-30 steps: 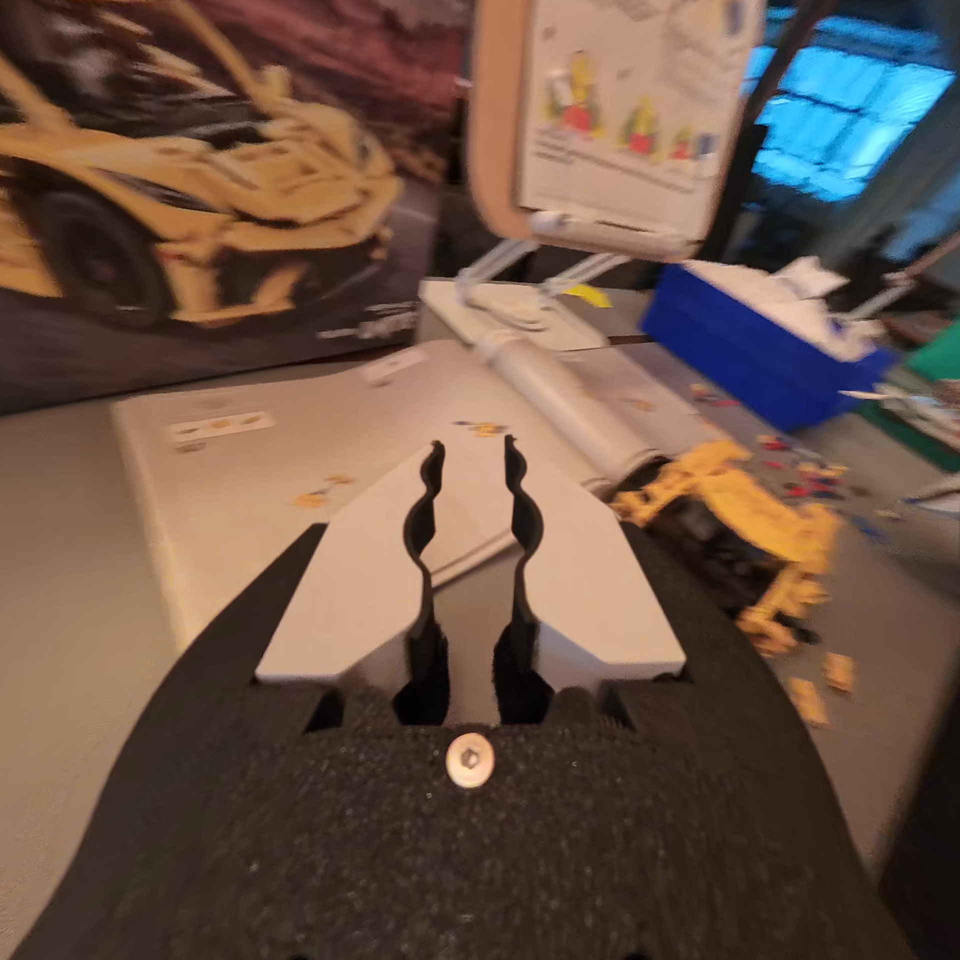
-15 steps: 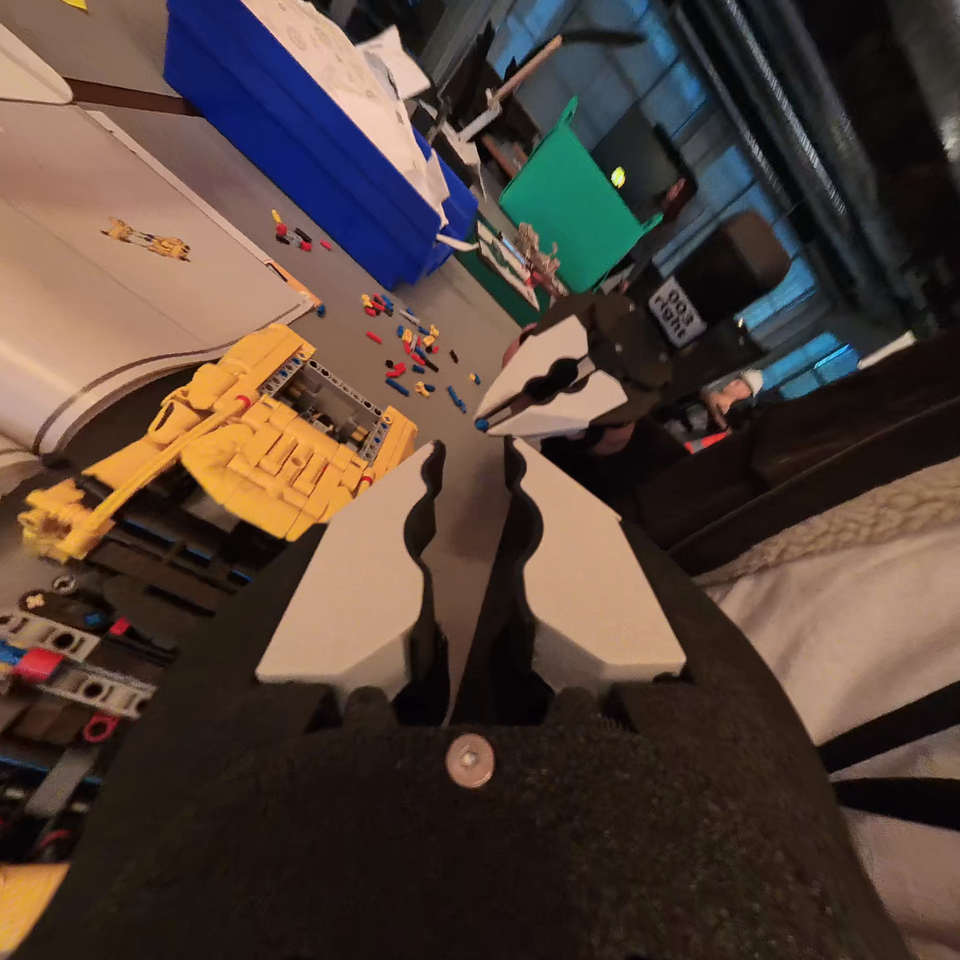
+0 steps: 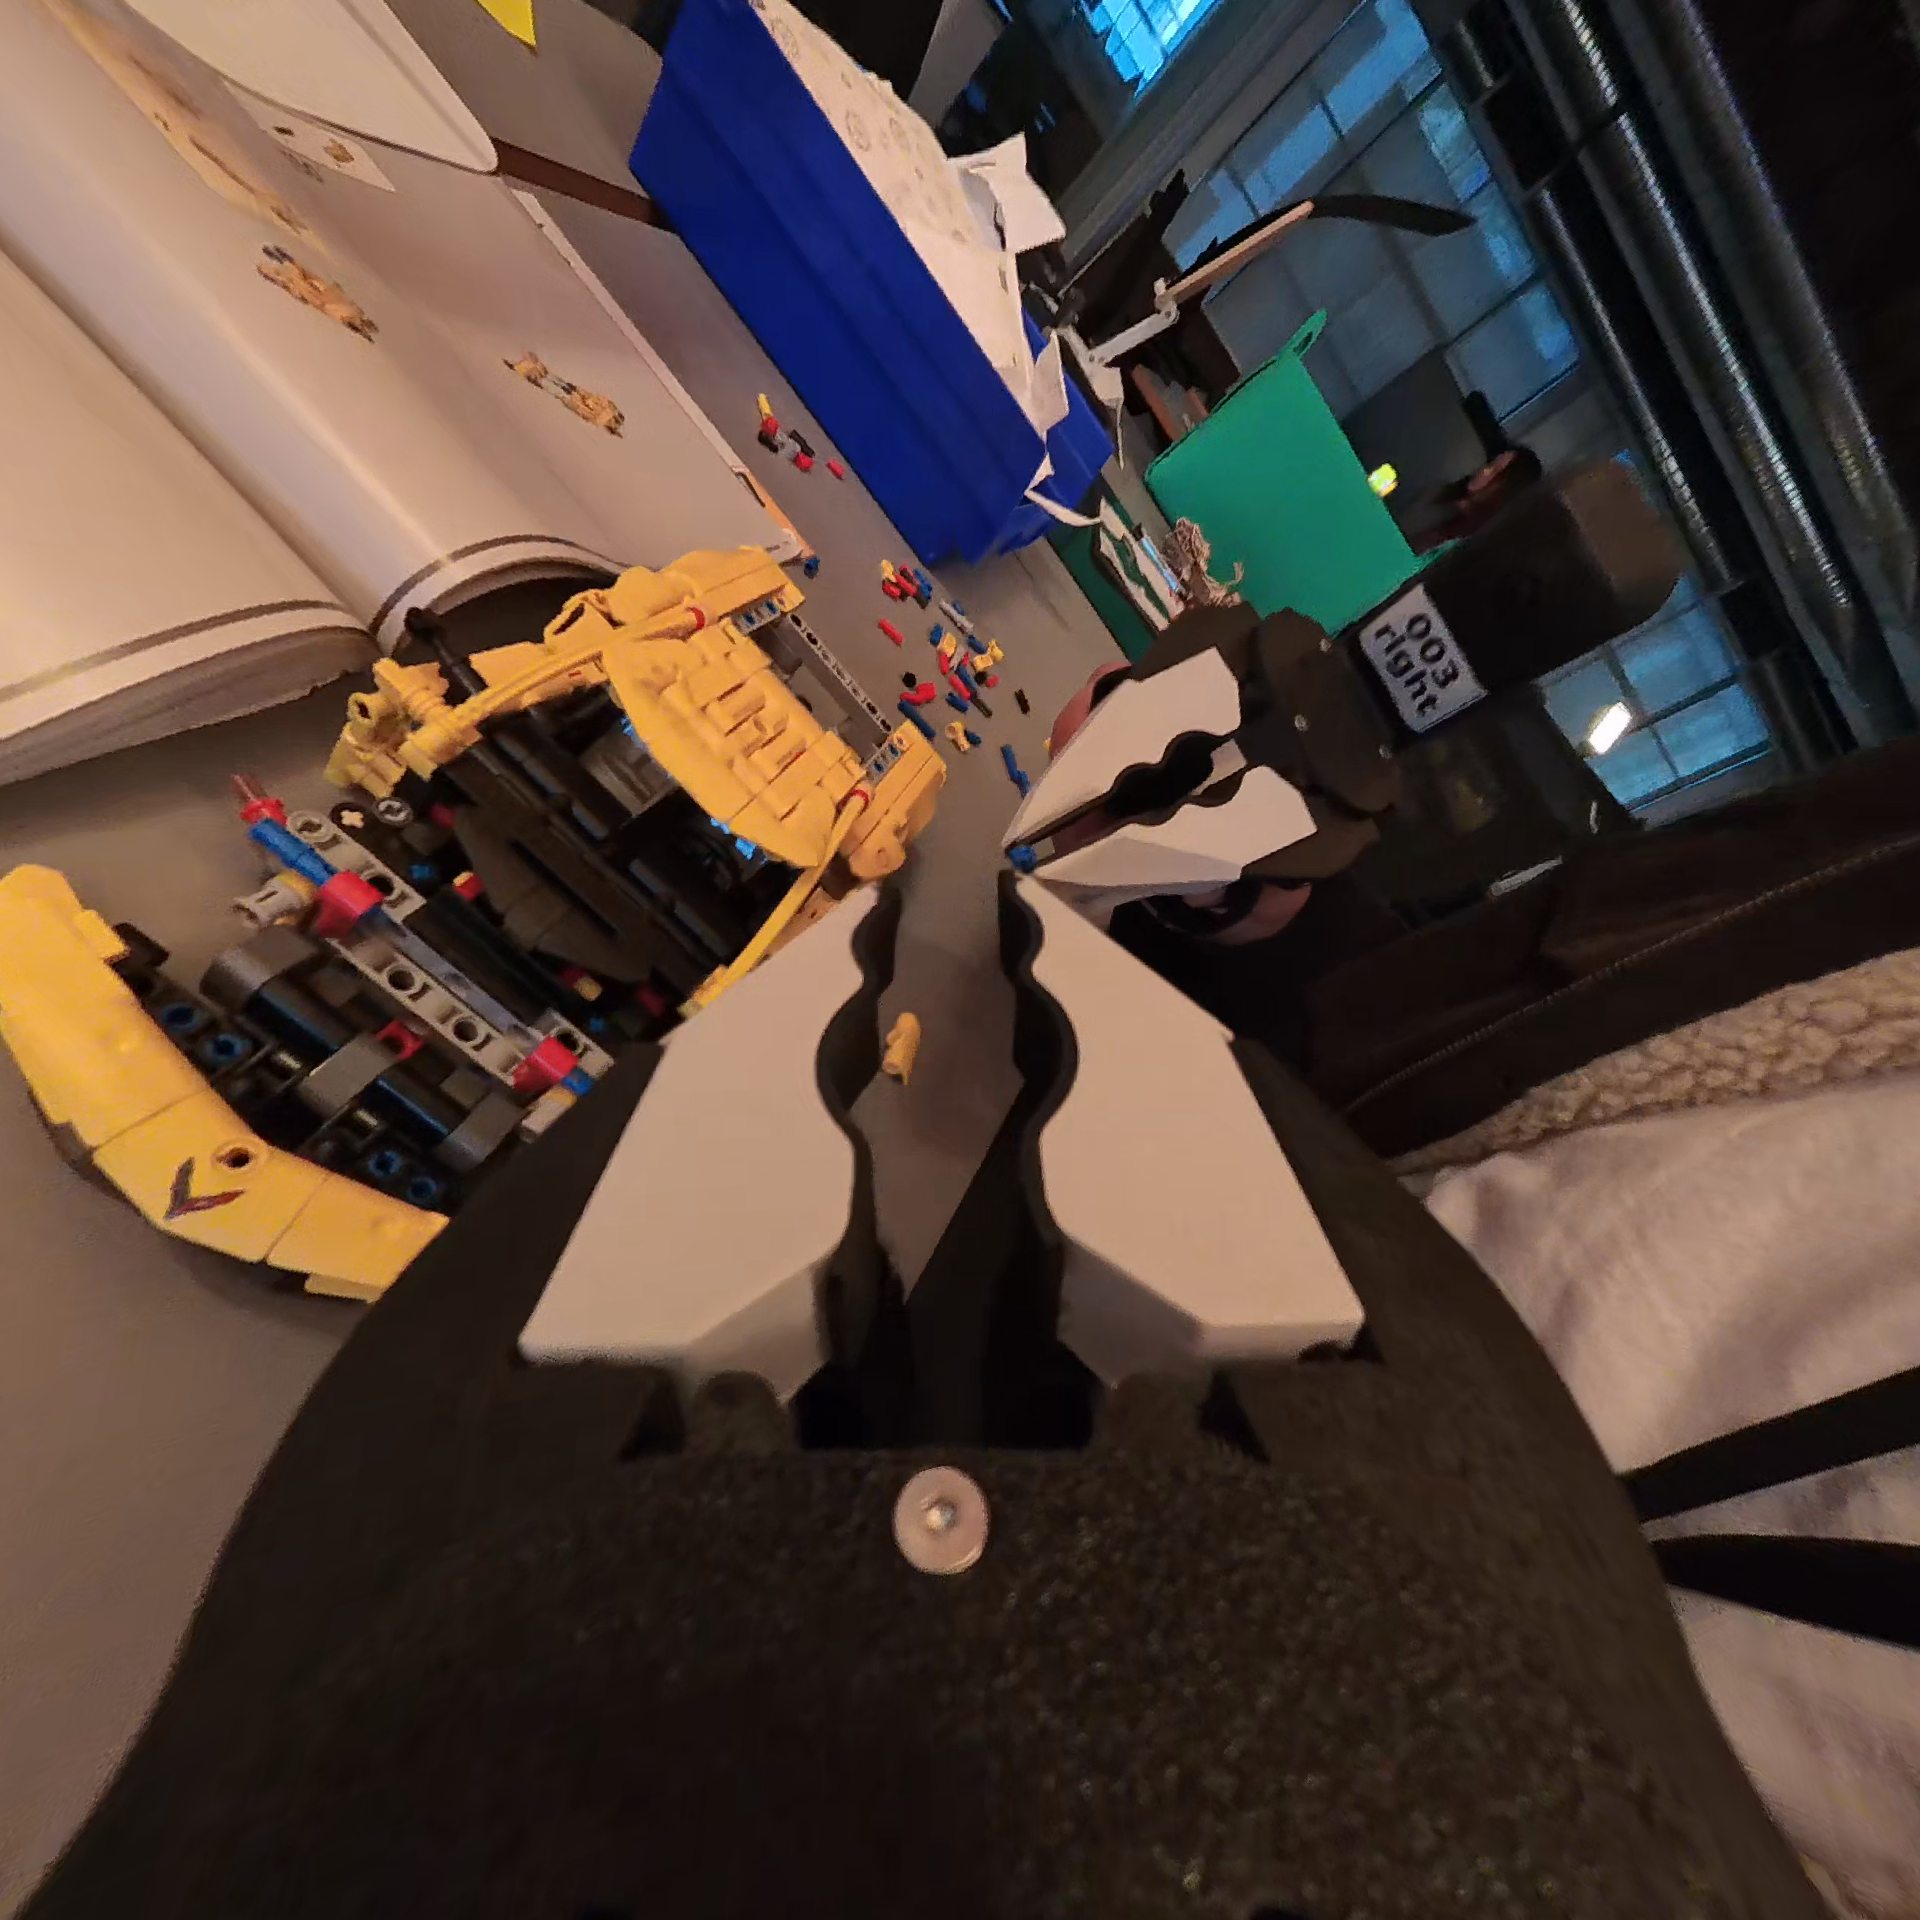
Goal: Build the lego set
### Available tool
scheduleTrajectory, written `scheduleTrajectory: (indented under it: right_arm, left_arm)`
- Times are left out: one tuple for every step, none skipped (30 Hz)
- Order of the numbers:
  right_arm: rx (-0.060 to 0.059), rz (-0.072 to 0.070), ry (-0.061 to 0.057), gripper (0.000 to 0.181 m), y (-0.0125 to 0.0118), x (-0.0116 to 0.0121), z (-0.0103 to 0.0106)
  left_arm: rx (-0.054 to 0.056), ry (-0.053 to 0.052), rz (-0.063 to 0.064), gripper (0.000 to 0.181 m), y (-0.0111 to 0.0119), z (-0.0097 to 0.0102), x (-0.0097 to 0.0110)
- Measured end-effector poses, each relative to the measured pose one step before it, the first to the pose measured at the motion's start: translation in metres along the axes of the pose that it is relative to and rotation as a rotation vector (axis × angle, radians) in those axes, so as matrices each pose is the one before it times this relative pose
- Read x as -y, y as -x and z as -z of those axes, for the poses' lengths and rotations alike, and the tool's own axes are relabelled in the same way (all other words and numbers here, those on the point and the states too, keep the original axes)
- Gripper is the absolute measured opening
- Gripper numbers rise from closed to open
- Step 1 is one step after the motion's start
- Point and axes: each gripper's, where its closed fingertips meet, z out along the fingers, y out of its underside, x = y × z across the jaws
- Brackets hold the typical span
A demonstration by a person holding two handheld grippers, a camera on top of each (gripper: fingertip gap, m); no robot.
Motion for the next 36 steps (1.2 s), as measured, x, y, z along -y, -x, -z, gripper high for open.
scheduleTrajectory:
  right_arm:
    - [0.0050,-0.0005,0.0007,0.003,0.00083,0.00003,-0.00192]
    - [0.0015,0.0003,0.0092,0.004,0.00025,-0.00147,-0.00131]
    - [-0.0027,0.0013,0.0168,0.004,-0.00047,-0.00316,-0.00049]
    - [-0.0034,0.0047,0.0265,0.004,-0.00040,-0.00511,0.00070]
    - [0.0027,0.0090,0.0365,0.004,0.00034,-0.00783,0.00155]
    - [0.0177,0.0062,0.0494,0.004,0.00195,-0.01133,0.00125]
    - [0.0232,-0.0011,0.0682,0.004,0.00205,-0.01516,0.00070]
    - [0.0121,-0.0038,0.0769,0.004,0.00017,-0.01706,-0.00032]
    - [0.0105,-0.0015,0.0635,0.003,0.00047,-0.01509,-0.00125]
    - [0.0162,-0.0033,0.0402,0.004,0.00187,-0.01142,-0.00219]
    - [0.0072,-0.0017,0.0272,0.004,0.00093,-0.00836,-0.00235]
    - [-0.0059,0.0010,0.0201,0.004,-0.00083,-0.00591,-0.00237]
    - [-0.0047,0.0073,0.0154,0.004,-0.00056,-0.00391,-0.00192]
    - [-0.0012,0.0094,0.0098,0.004,0.00007,-0.00215,-0.00158]
    - [0.0025,0.0059,0.0068,0.004,0.00037,-0.00111,-0.00140]
    - [0.0019,0.0033,0.0103,0.004,0.00033,-0.00162,-0.00124]
    - [0.0035,0.0032,0.0116,0.004,0.00064,-0.00216,-0.00056]
    - [0.0064,-0.0001,0.0047,0.003,0.00131,-0.00196,0.00026]
    - [0.0029,-0.0030,0.0023,0.004,0.00065,-0.00215,0.00079]
    - [0.0031,-0.0024,0.0036,0.004,0.00067,-0.00265,0.00140]
    - [-0.0001,-0.0034,0.0025,0.004,0.00002,-0.00286,0.00136]
    - [-0.0034,-0.0041,0.0034,0.004,-0.00083,-0.00310,0.00061]
    - [0.0047,-0.0032,-0.0028,0.004,0.00031,-0.00191,-0.00010]
    - [0.0123,-0.0045,-0.0176,0.004,0.00179,0.00085,0.00015]
    - [0.0083,-0.0064,-0.0048,0.004,0.00140,-0.00024,-0.00046]
    - [-0.0017,-0.0043,-0.0075,0.005,-0.00025,0.00034,0.00011]
    - [0.0040,-0.0037,-0.0061,0.007,0.00073,0.00017,0.00018]
    - [0.0031,-0.0080,-0.0068,0.014,0.00071,0.00072,0.00069]
    - [-0.0006,-0.0044,-0.0052,0.015,0.00030,0.00126,0.00171]
    - [0.0022,-0.0002,-0.0147,0.016,0.00096,0.00311,0.00218]
    - [0.0107,0.0047,-0.0270,0.018,0.00277,0.00542,0.00173]
    - [0.0184,0.0064,-0.0341,0.019,0.00430,0.00693,0.00005]
    - [0.0197,0.0105,-0.0205,0.019,0.00468,0.00504,-0.00223]
    - [0.0108,0.0186,0.0075,0.020,0.00305,0.00080,-0.00368]
    - [-0.0042,0.0236,0.0292,0.021,0.00006,-0.00274,-0.00449]
    - [-0.0125,0.0233,0.0378,0.022,-0.00193,-0.00437,-0.00427]
  left_arm:
    - [0.0141,0.0128,-0.0121,0.021,0.00214,0.00025,-0.00286]
    - [0.0236,0.0138,-0.0165,0.022,0.00358,0.00072,-0.00270]
    - [0.0361,0.0169,-0.0227,0.023,0.00541,0.00139,-0.00296]
    - [0.0506,0.0270,-0.0373,0.024,0.00744,0.00197,-0.00462]
    - [0.0554,0.0380,-0.0500,0.024,0.00801,0.00195,-0.00685]
    - [0.0503,0.0442,-0.0510,0.025,0.00702,0.00122,-0.00875]
    - [0.0359,0.0472,-0.0435,0.026,0.00440,-0.00007,-0.01008]
    - [0.0121,0.0485,-0.0345,0.026,0.00004,-0.00164,-0.01091]
    - [-0.0023,0.0428,-0.0249,0.026,-0.00261,-0.00343,-0.01023]
    - [-0.0017,0.0320,-0.0157,0.026,-0.00321,-0.00517,-0.00840]
    - [-0.0013,0.0244,-0.0113,0.027,-0.00379,-0.00625,-0.00655]
    - [-0.0034,0.0205,-0.0132,0.027,-0.00471,-0.00666,-0.00525]
    - [-0.0018,0.0199,-0.0195,0.027,-0.00491,-0.00648,-0.00433]
    - [0.0089,0.0166,-0.0246,0.027,-0.00365,-0.00598,-0.00253]
    - [0.0107,0.0068,-0.0295,0.027,-0.00351,-0.00511,-0.00018]
    - [0.0116,-0.0012,-0.0283,0.027,-0.00292,-0.00417,0.00151]
    - [0.0097,-0.0025,-0.0214,0.027,-0.00212,-0.00297,0.00216]
    - [-0.0026,-0.0034,-0.0173,0.027,-0.00302,-0.00197,0.00249]
    - [-0.0075,-0.0080,-0.0127,0.027,-0.00281,-0.00118,0.00295]
    - [-0.0116,-0.0127,-0.0108,0.027,-0.00279,-0.00089,0.00326]
    - [-0.0209,-0.0120,-0.0100,0.027,-0.00375,-0.00103,0.00261]
    - [-0.0226,-0.0082,-0.0053,0.027,-0.00374,-0.00133,0.00195]
    - [-0.0184,-0.0028,0.0012,0.027,-0.00305,-0.00168,0.00104]
    - [-0.0130,-0.0002,0.0062,0.027,-0.00192,-0.00158,0.00073]
    - [-0.0128,-0.0029,0.0068,0.027,-0.00164,-0.00099,0.00097]
    - [-0.0112,-0.0061,0.0068,0.027,-0.00138,-0.00016,0.00136]
    - [-0.0077,-0.0070,0.0062,0.027,-0.00065,0.00068,0.00134]
    - [-0.0020,-0.0093,0.0058,0.027,0.00033,0.00150,0.00121]
    - [0.0005,-0.0124,0.0063,0.027,0.00099,0.00214,0.00112]
    - [-0.0018,-0.0139,0.0086,0.027,0.00112,0.00262,0.00106]
    - [-0.0059,-0.0138,0.0107,0.027,0.00090,0.00261,0.00070]
    - [-0.0127,-0.0145,0.0084,0.027,0.00001,0.00281,0.00053]
    - [-0.0148,-0.0215,0.0061,0.026,-0.00060,0.00297,0.00148]
    - [-0.0139,-0.0283,0.0052,0.026,-0.00093,0.00310,0.00287]
    - [-0.0142,-0.0245,0.0015,0.026,-0.00145,0.00271,0.00271]
    - [-0.0087,-0.0160,-0.0042,0.026,-0.00121,0.00229,0.00205]
